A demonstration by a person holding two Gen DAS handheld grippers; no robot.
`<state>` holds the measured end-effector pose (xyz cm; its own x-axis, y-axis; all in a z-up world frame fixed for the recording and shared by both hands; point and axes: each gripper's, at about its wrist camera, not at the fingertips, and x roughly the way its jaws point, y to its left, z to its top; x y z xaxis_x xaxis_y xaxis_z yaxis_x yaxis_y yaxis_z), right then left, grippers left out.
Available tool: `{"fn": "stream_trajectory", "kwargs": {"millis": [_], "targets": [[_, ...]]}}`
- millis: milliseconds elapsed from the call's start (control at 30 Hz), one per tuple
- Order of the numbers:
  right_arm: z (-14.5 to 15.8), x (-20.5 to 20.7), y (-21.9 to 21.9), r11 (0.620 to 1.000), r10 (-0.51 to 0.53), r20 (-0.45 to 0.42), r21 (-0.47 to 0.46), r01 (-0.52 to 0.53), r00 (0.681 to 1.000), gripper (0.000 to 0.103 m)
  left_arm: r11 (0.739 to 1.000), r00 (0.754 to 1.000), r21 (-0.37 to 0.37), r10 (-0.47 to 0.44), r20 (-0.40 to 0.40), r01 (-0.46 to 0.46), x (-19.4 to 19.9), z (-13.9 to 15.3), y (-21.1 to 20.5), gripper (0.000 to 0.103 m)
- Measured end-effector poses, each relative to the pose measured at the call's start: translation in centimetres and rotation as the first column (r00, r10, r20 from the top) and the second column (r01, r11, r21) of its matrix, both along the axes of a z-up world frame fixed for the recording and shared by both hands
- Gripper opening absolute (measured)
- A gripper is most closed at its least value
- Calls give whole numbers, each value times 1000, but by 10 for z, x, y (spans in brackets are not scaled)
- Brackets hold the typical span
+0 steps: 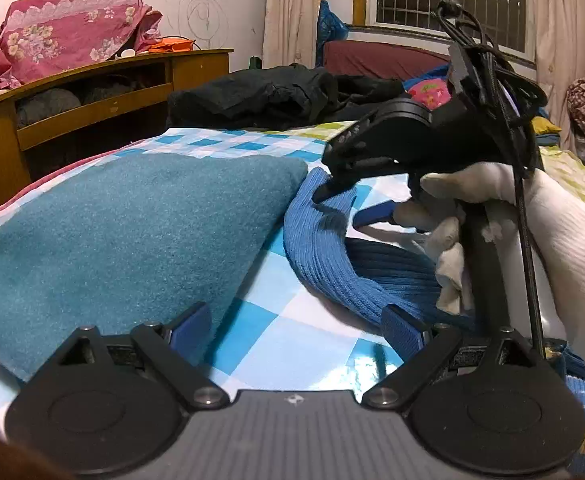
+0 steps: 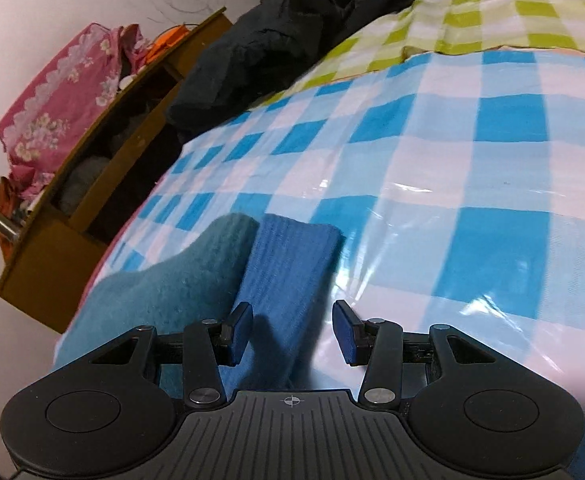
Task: Fold small clothes
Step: 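Lift the sleeve with the right gripper and fold it over the body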
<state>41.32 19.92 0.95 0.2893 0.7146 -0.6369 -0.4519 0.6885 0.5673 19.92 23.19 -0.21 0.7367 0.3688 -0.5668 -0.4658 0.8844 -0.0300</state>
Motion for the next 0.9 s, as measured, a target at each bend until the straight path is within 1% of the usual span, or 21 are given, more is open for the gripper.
{"fn": "stream_trajectory", "kwargs": {"millis": [67,133,233,433,633,767,900], "targets": [[1,0,3,1000,18,5,6,-18,1000,40,1000,1000,-1,1,1,-1,-1,-1,-1,98],[3,-2,6,1000,31,13,-1,-31,999,19,1000,1000,-1,1,2,-1,-2,-1,-2,98],[10,-6,1,1000,26,43,-11,-25,999,10,1000,1000,-3,-4,4,4,-2,-1,-3,98],[49,-17,-38,999,-40,121,40,35,992,8,1000,999,-7,-29,26,29,-4,0,-5,98],[89,-33,-101,991,-125,187,76,113,974,8,998,997,-20,-63,39,64,-4,2,-11,98],[110,-49,-148,982,-184,221,83,170,958,8,995,994,2,-98,52,98,-6,4,-22,98],[126,-67,-195,969,-245,261,77,233,934,8,989,988,29,-145,57,144,-8,5,-34,98]]}}
